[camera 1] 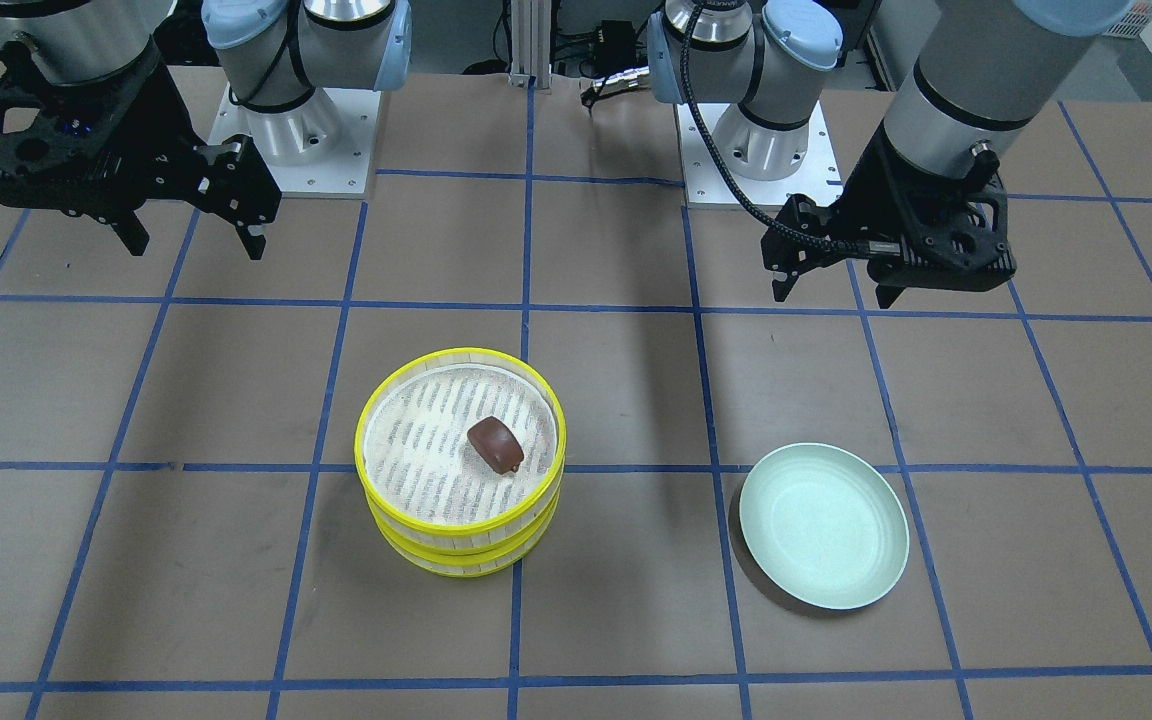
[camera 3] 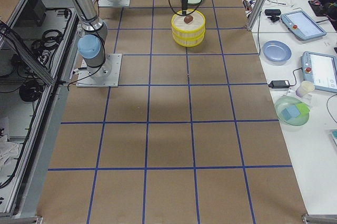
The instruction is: Stack buns with steamer
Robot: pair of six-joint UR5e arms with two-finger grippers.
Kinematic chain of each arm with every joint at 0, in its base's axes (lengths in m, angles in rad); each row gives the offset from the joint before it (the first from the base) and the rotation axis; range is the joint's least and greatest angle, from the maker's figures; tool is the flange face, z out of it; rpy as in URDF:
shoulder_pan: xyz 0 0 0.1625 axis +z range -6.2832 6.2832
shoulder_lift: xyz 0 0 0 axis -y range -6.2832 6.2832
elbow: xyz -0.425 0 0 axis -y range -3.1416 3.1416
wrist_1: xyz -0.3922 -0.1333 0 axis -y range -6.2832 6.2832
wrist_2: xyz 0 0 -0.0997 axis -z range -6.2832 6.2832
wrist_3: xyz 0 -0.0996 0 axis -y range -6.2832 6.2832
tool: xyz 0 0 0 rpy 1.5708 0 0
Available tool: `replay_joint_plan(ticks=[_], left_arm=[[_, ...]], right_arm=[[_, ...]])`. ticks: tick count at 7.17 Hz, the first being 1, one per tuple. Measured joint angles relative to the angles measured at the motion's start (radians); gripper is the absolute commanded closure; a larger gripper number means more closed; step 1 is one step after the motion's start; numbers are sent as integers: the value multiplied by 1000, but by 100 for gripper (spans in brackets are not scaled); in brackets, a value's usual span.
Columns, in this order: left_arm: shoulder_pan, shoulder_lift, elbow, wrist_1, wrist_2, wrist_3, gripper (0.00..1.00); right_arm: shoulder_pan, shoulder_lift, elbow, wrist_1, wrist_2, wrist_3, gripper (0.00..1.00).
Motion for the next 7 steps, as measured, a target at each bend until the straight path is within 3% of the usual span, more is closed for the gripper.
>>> replay_joint_plan(ticks=[7], left_arm=[[1, 1, -3, 1, 1, -1, 0]], right_arm=[[-1, -1, -1, 1, -21, -26, 0]])
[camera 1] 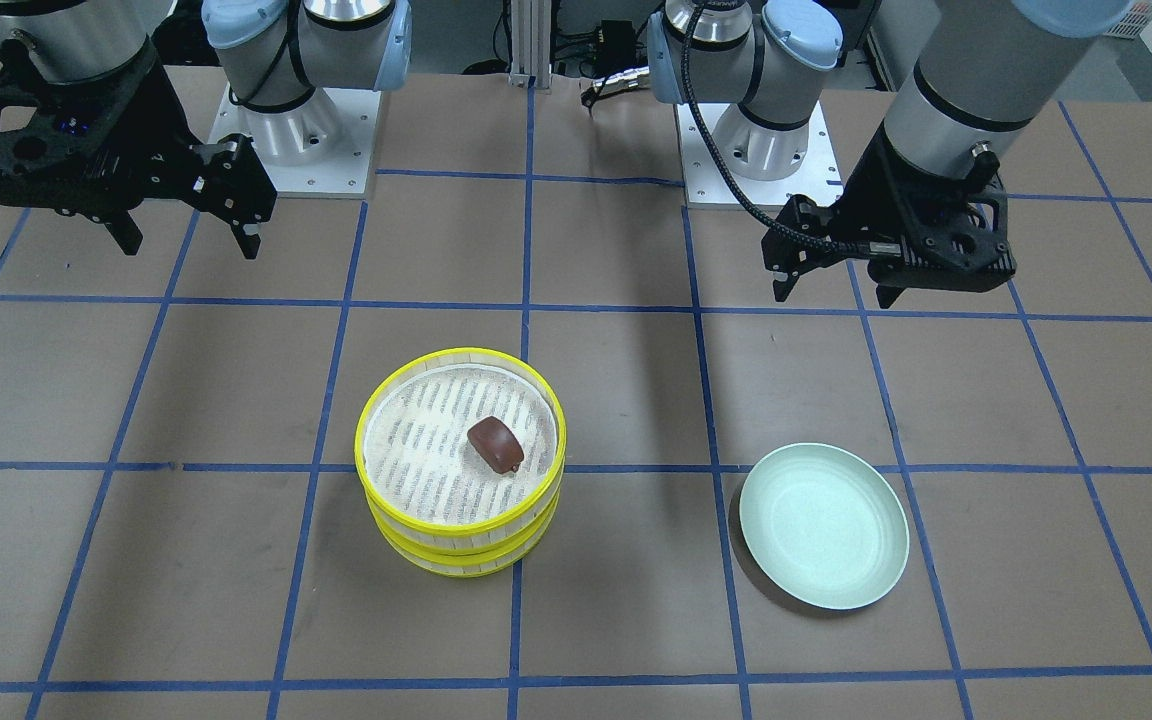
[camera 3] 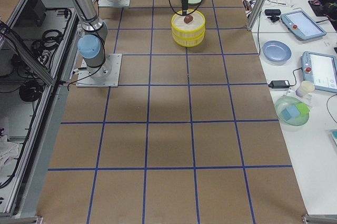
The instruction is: Stack buns with steamer
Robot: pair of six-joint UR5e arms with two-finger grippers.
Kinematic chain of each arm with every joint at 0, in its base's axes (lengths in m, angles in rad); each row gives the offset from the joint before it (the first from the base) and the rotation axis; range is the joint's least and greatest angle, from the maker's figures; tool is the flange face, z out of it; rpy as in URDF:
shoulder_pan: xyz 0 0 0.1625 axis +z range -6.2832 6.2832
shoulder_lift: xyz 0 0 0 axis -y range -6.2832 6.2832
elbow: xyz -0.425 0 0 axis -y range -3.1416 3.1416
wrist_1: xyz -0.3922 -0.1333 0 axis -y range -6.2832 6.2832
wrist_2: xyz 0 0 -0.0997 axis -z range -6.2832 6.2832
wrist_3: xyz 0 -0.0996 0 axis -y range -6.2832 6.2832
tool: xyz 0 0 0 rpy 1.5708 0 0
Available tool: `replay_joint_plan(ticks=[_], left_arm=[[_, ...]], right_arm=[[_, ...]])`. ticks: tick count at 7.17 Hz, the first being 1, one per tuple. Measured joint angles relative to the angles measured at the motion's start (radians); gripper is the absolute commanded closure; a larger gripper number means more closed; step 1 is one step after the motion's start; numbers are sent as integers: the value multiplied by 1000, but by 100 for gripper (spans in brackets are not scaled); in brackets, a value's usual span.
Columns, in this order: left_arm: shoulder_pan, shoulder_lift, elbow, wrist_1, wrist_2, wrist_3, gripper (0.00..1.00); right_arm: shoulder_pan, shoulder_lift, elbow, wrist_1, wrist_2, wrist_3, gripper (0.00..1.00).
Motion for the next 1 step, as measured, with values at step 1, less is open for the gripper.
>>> replay_joint_plan(ticks=[1], left_arm=[[0, 0, 0, 0, 0, 0, 0]], right_arm=[[0, 0, 0, 0, -5, -2, 0]])
